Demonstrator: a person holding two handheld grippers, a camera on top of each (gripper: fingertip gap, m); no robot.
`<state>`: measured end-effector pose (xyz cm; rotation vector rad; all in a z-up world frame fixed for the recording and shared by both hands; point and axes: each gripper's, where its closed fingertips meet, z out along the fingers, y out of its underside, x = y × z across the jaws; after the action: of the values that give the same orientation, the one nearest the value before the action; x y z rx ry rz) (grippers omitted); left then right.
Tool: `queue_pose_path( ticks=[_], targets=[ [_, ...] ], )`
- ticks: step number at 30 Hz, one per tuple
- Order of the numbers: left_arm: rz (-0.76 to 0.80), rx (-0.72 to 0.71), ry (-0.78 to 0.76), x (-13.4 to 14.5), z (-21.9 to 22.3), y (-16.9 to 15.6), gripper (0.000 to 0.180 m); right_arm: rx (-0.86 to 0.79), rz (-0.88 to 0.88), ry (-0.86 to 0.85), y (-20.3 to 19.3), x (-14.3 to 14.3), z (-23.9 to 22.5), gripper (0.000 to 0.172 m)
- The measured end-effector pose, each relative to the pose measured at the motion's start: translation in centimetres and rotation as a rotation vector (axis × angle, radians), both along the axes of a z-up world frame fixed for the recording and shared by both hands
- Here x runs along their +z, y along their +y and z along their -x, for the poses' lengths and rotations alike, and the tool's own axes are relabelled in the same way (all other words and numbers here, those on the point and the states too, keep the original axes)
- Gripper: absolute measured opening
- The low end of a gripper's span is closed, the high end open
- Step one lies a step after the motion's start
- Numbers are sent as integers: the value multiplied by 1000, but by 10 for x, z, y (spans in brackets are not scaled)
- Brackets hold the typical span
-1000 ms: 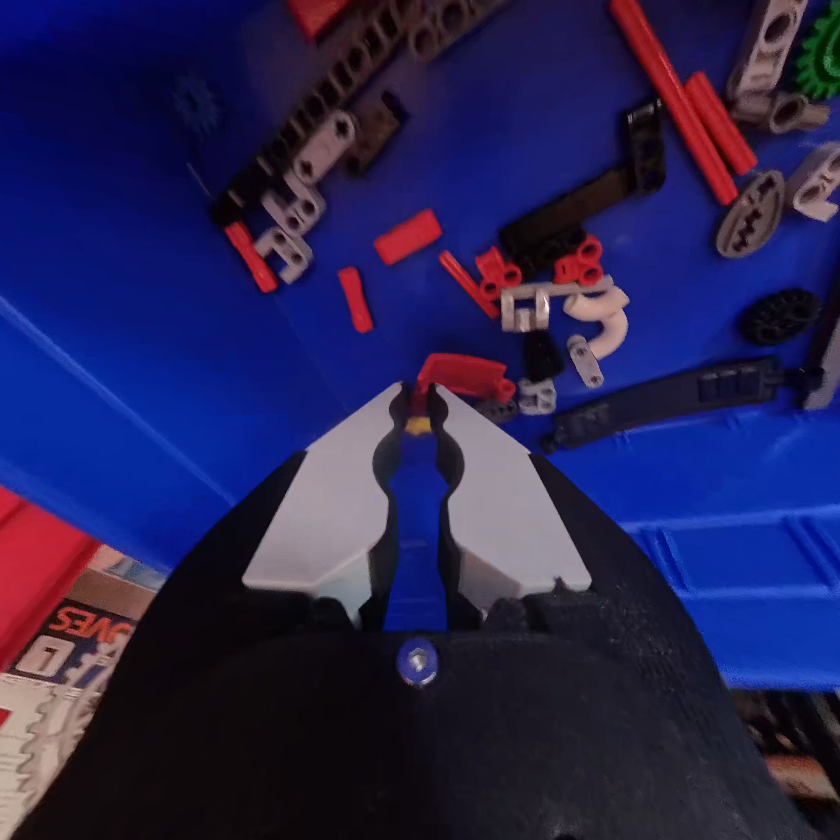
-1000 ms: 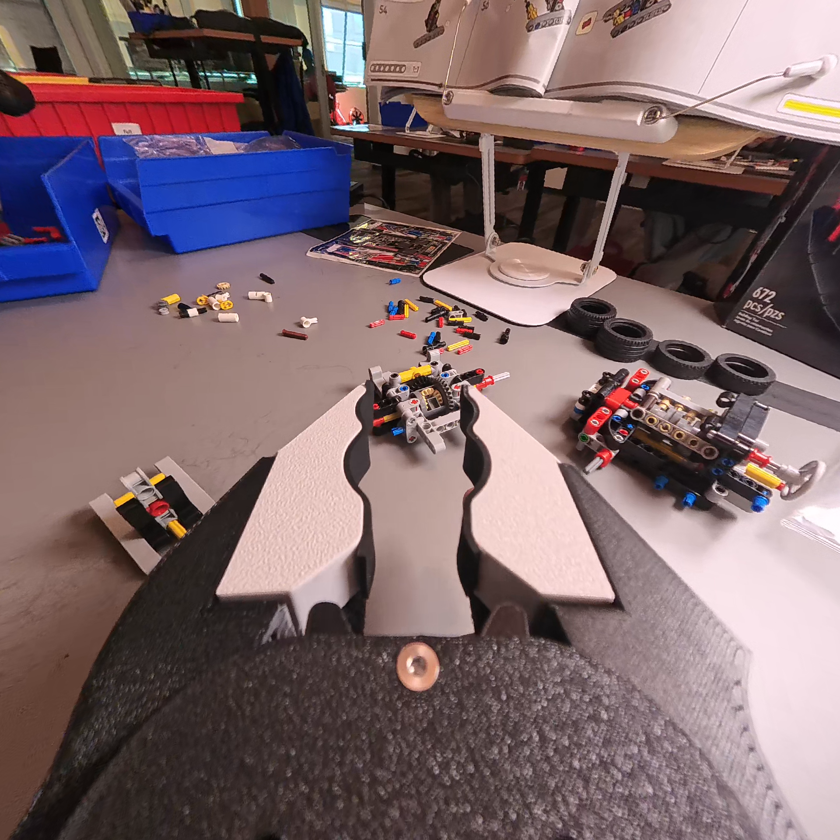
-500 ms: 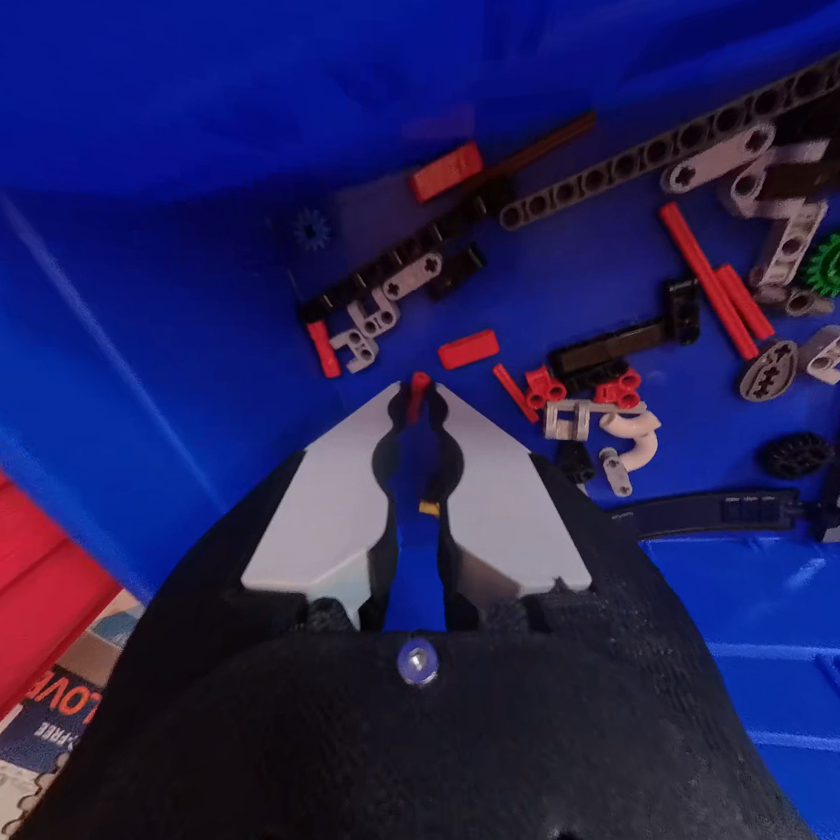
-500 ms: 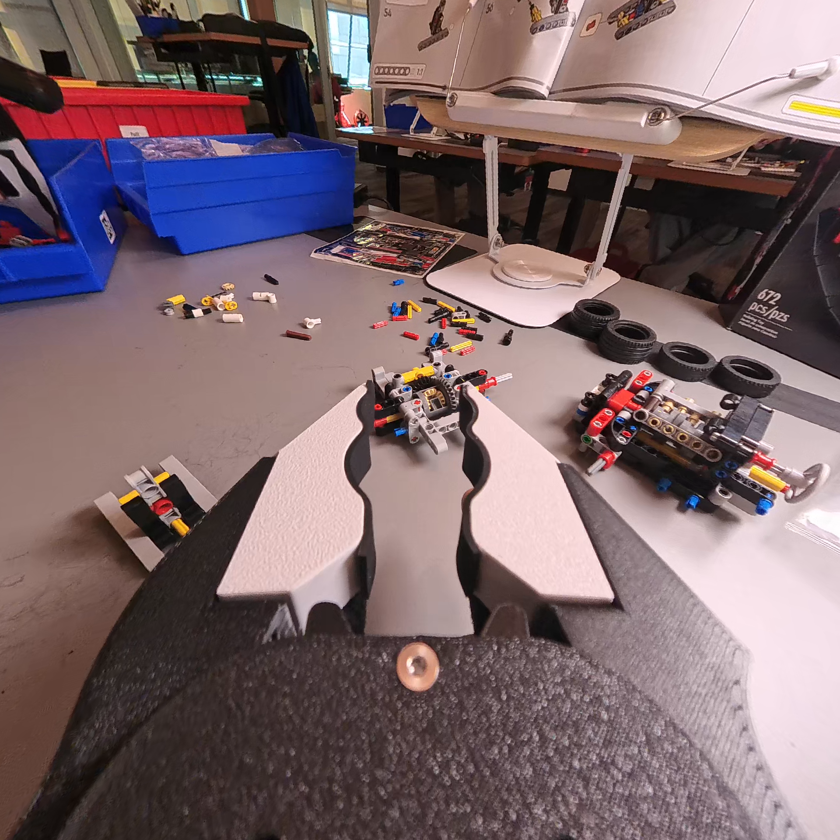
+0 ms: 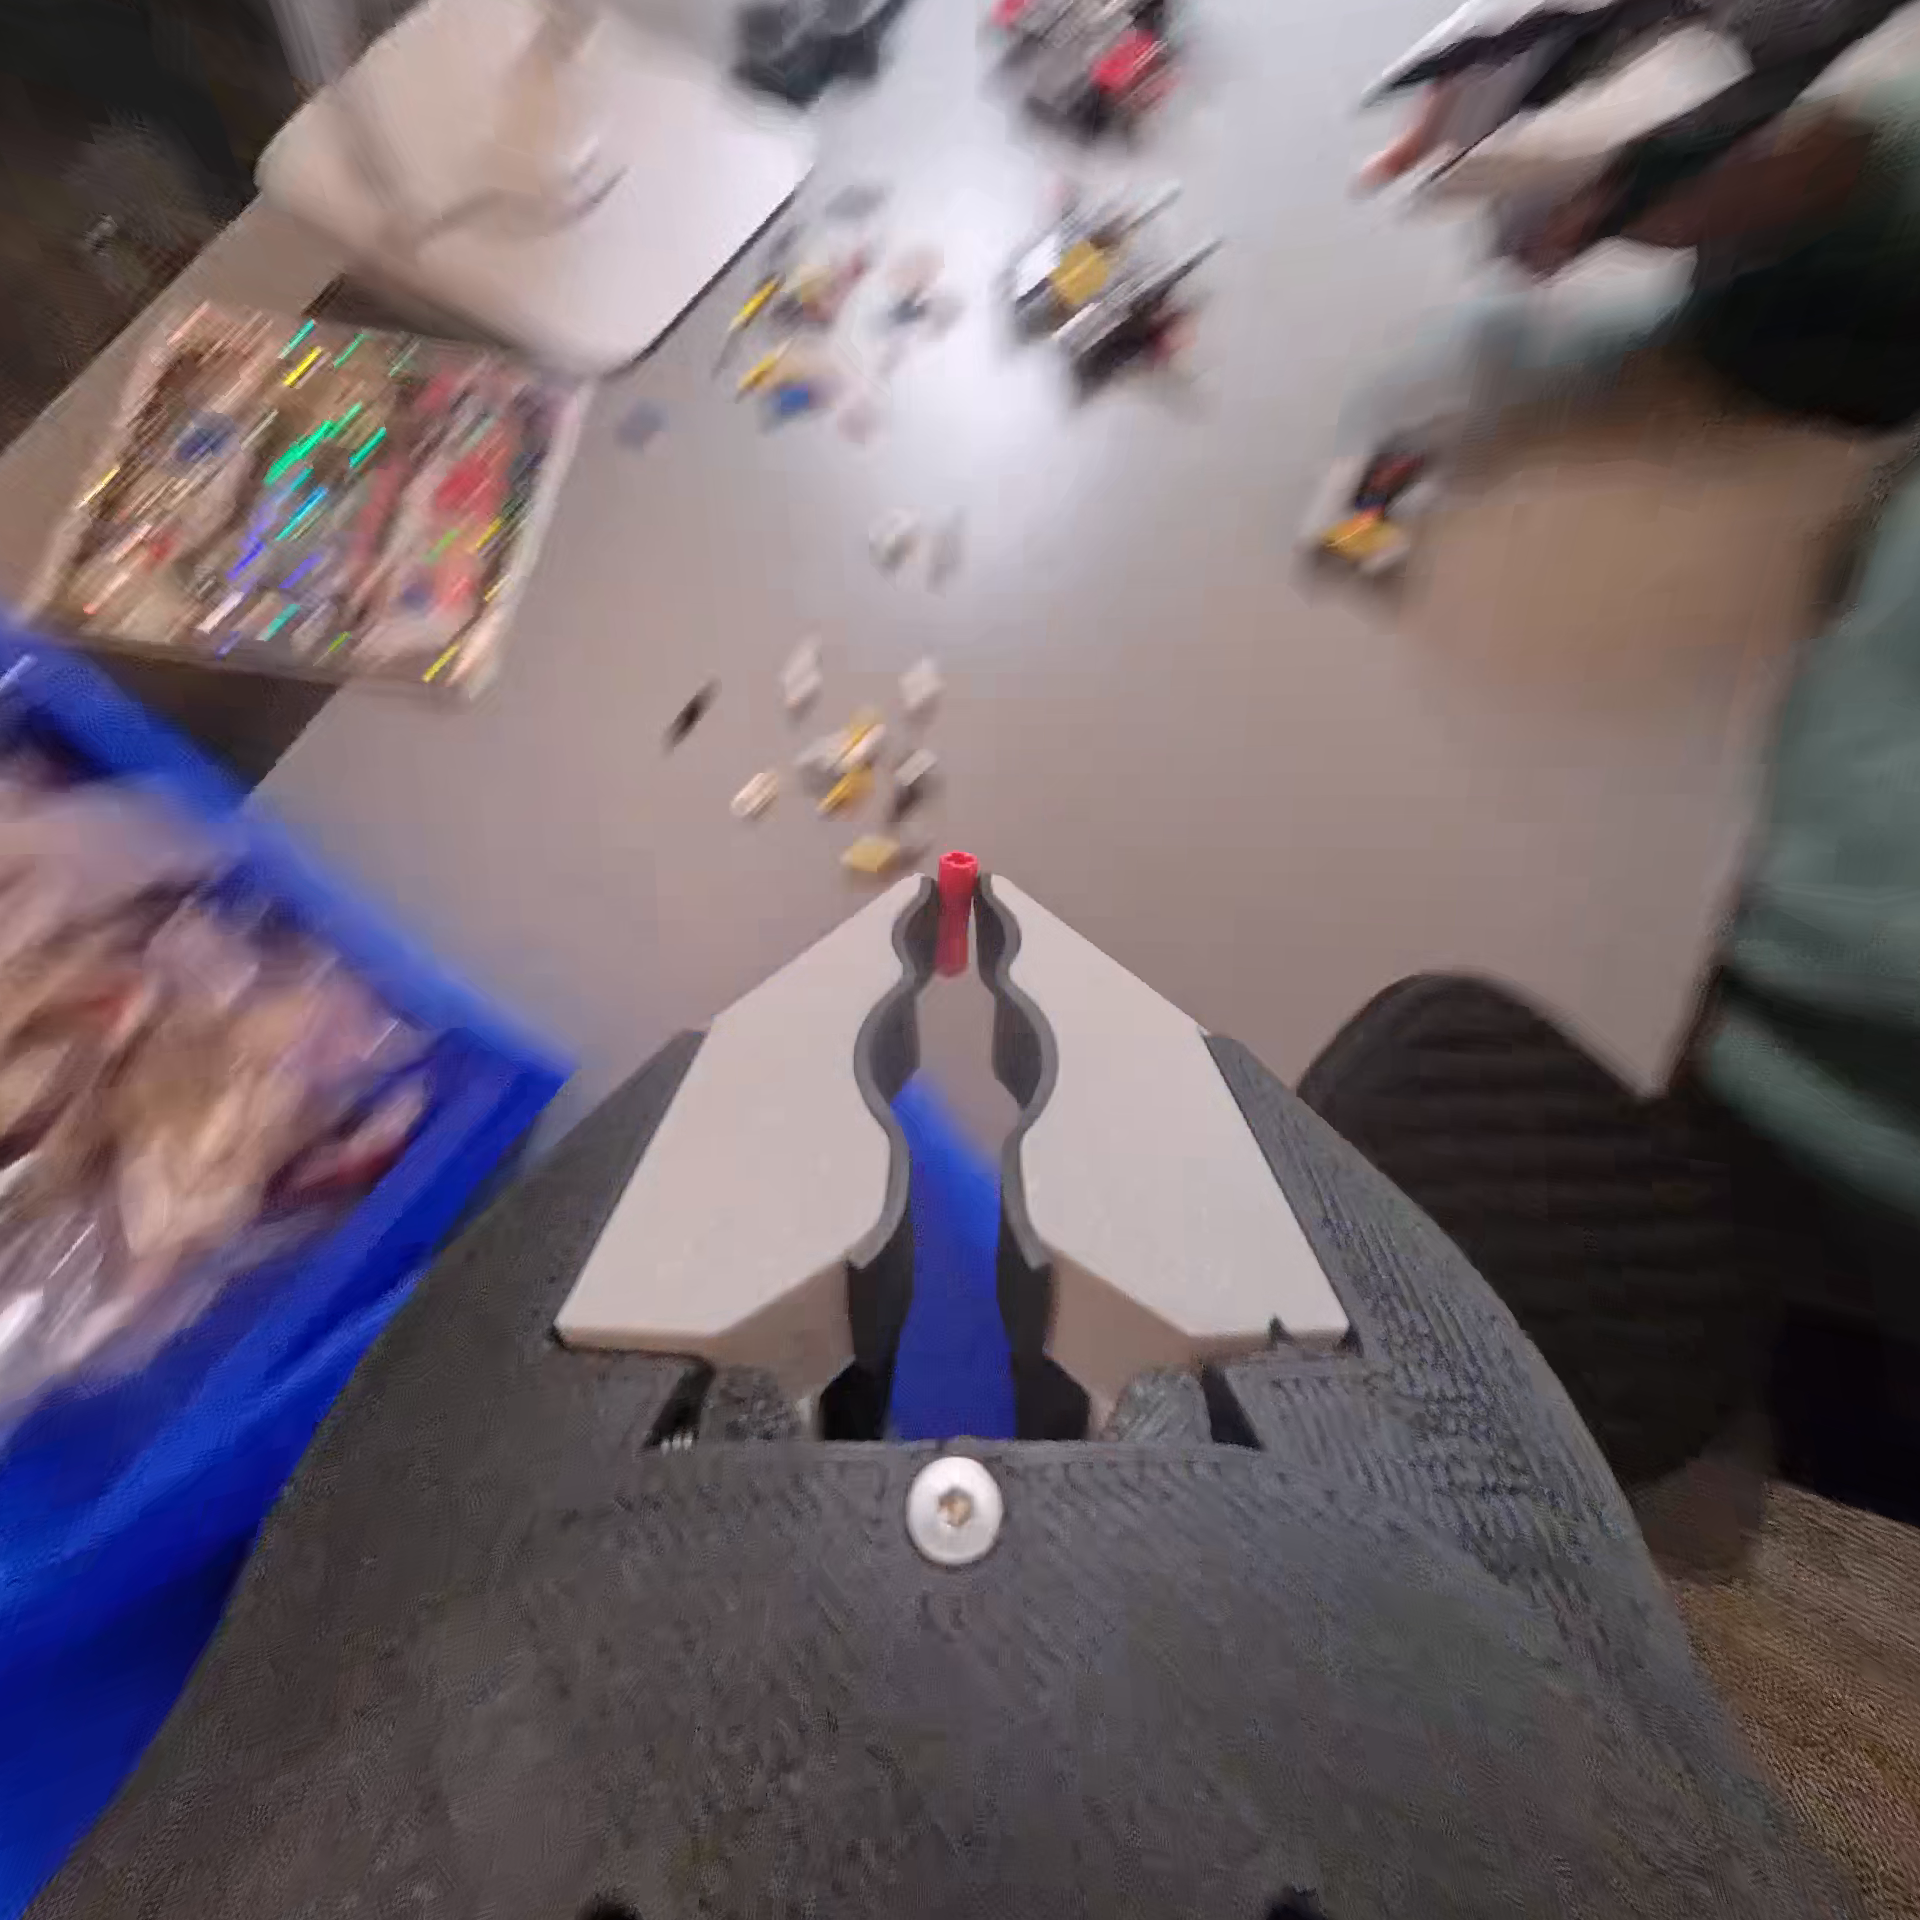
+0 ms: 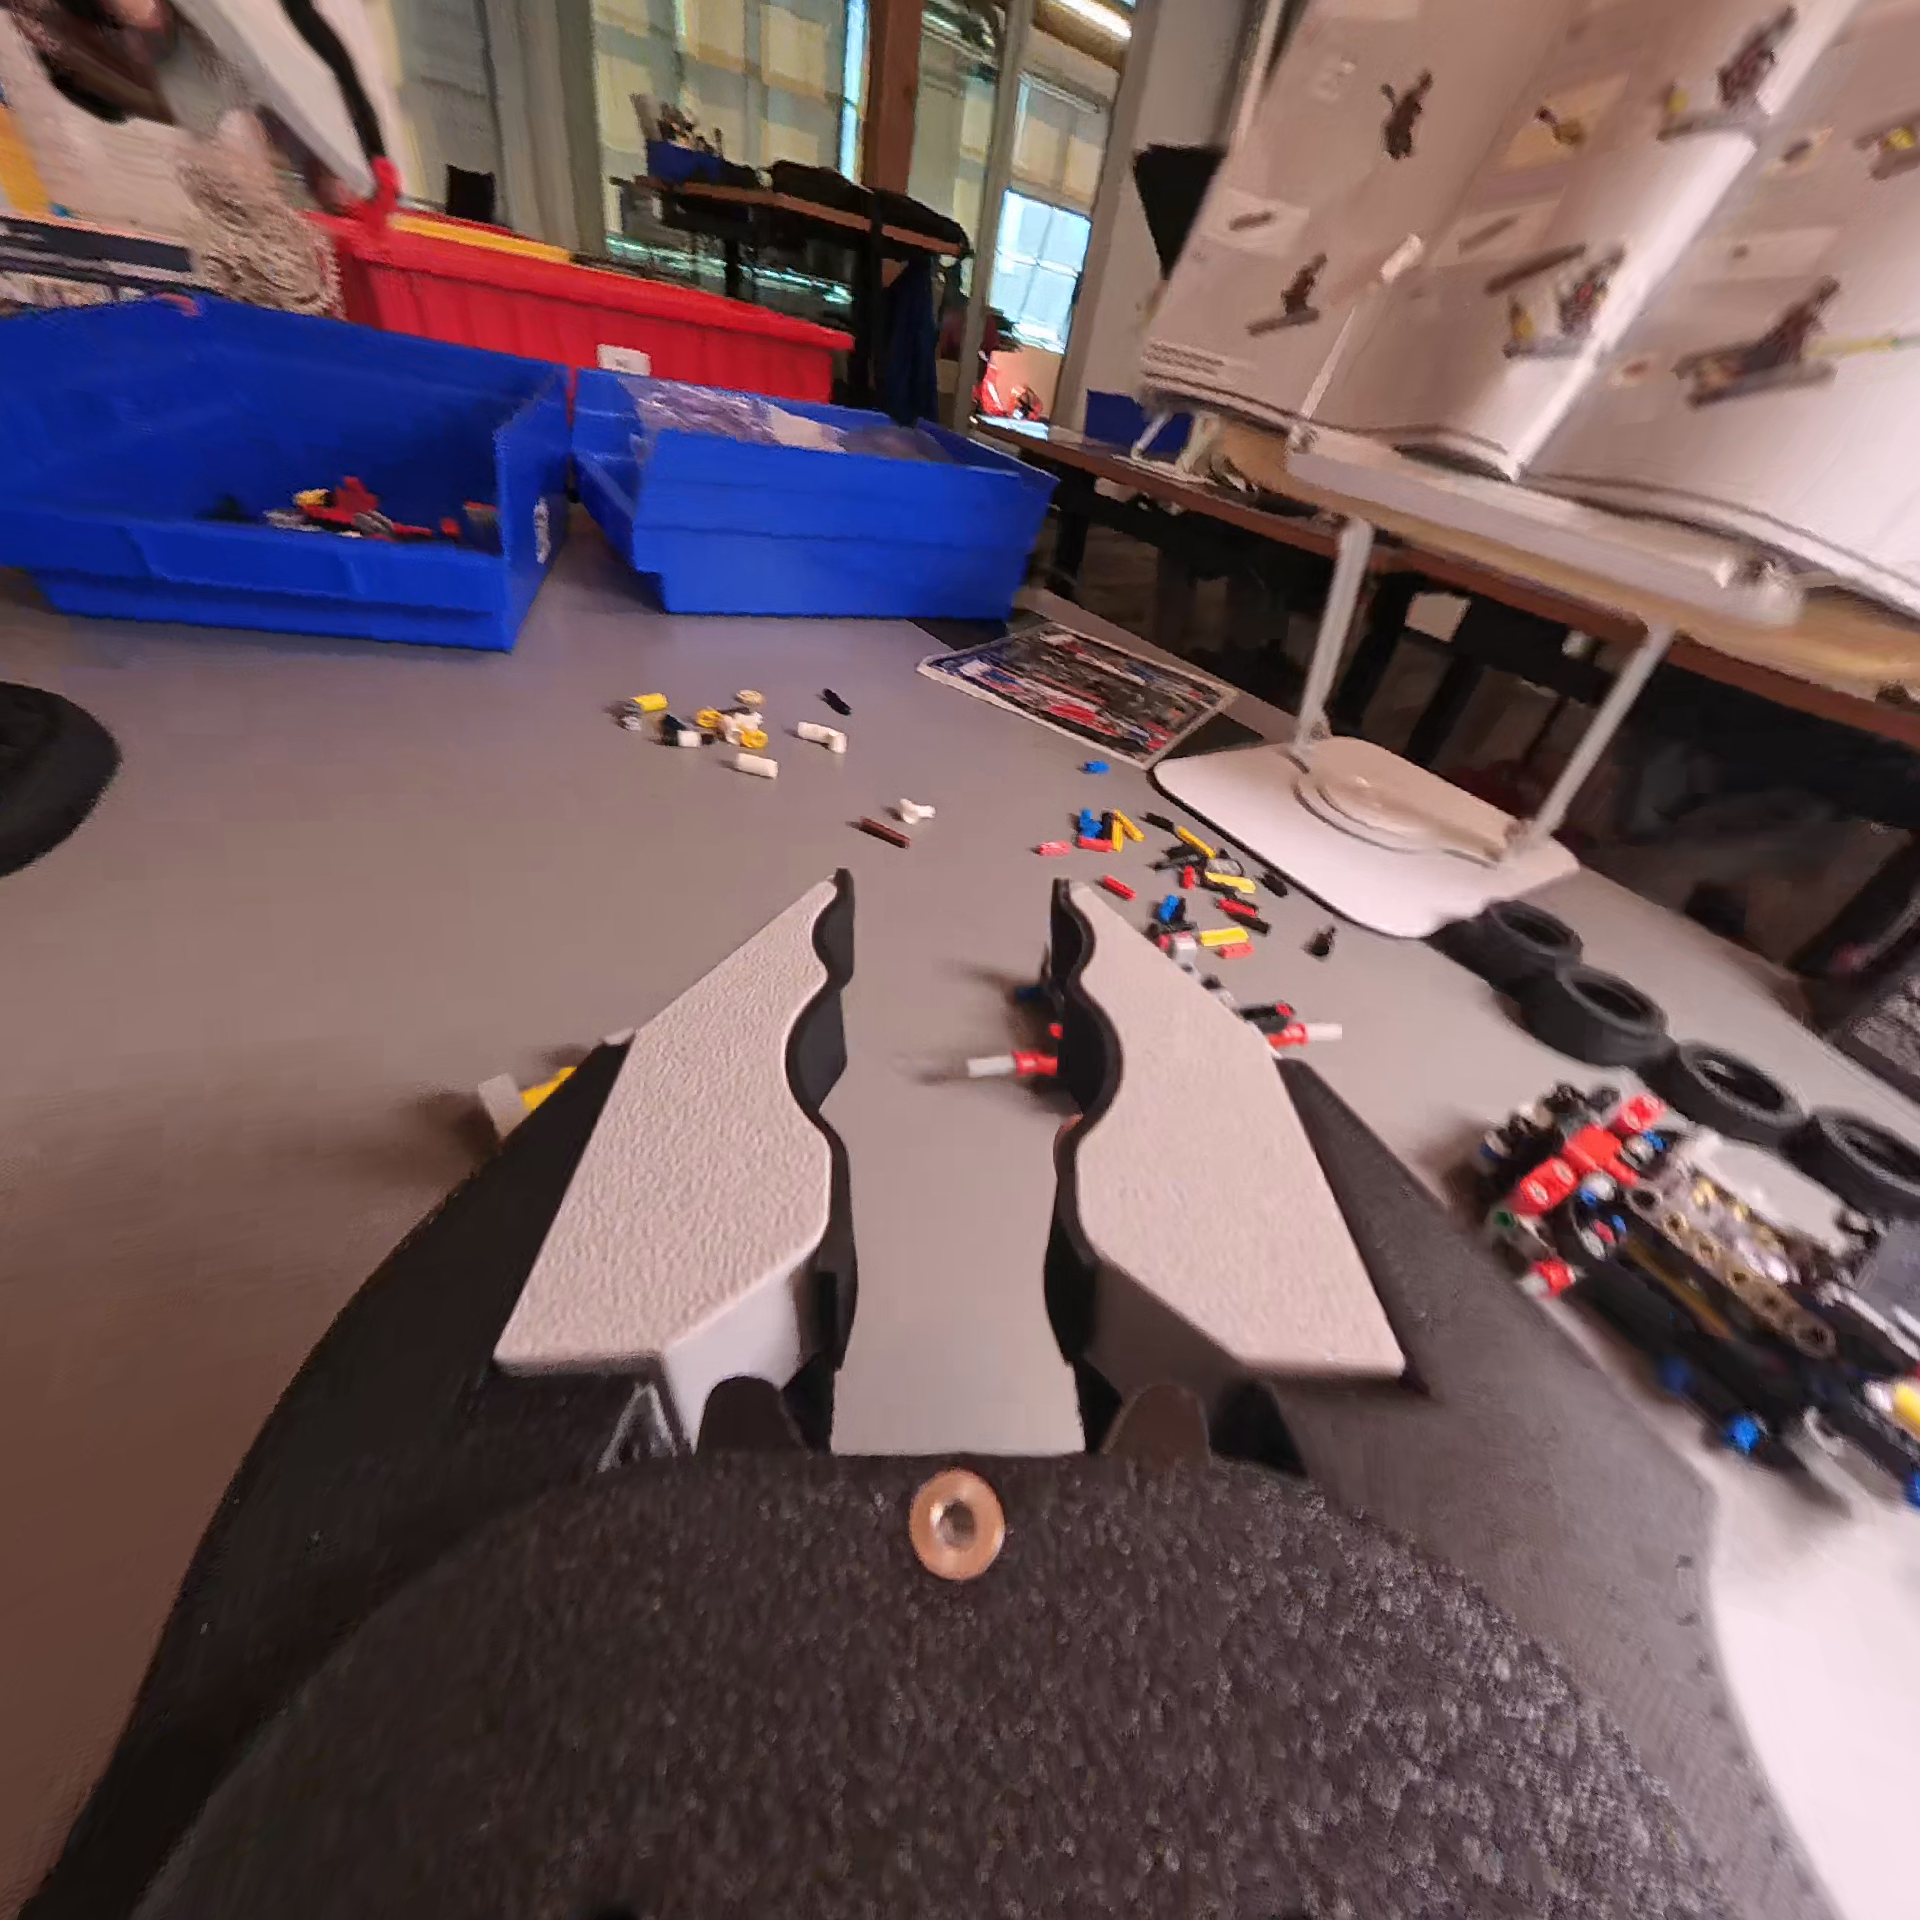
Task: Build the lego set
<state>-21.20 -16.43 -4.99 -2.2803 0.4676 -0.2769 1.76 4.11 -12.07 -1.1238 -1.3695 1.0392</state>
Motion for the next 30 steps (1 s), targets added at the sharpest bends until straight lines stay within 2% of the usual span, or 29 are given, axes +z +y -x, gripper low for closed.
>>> queue_pose_path(
  ticks=[1,6,8,12,15,20,24,28,30],
  targets=[
    [-33,-82,-57,6,-33,9,6,47,-45,14,-12,6,0,36],
    [-37,-442,-294,-3,-168,40,6,343,-244,36,-86,30,-6,33],
    [2,-539,-357,-14,-202,50,5,437,-319,38,-112,35,-13,33],
    [78,-653,-416,-36,-245,68,5,500,-454,23,-134,31,-21,33],
    [126,-691,-428,-49,-263,77,6,501,-484,21,-135,26,-24,30],
    [177,-703,-425,-60,-270,82,6,490,-517,-5,-126,17,-28,10],
    [197,-687,-449,-66,-269,82,6,482,-563,-23,-126,10,-27,7],
    [171,-609,-485,-70,-262,91,6,462,-497,-68,-115,3,-24,6],
    [114,-547,-482,-68,-253,99,9,418,-428,-142,-96,-6,-22,6]
  ],
)
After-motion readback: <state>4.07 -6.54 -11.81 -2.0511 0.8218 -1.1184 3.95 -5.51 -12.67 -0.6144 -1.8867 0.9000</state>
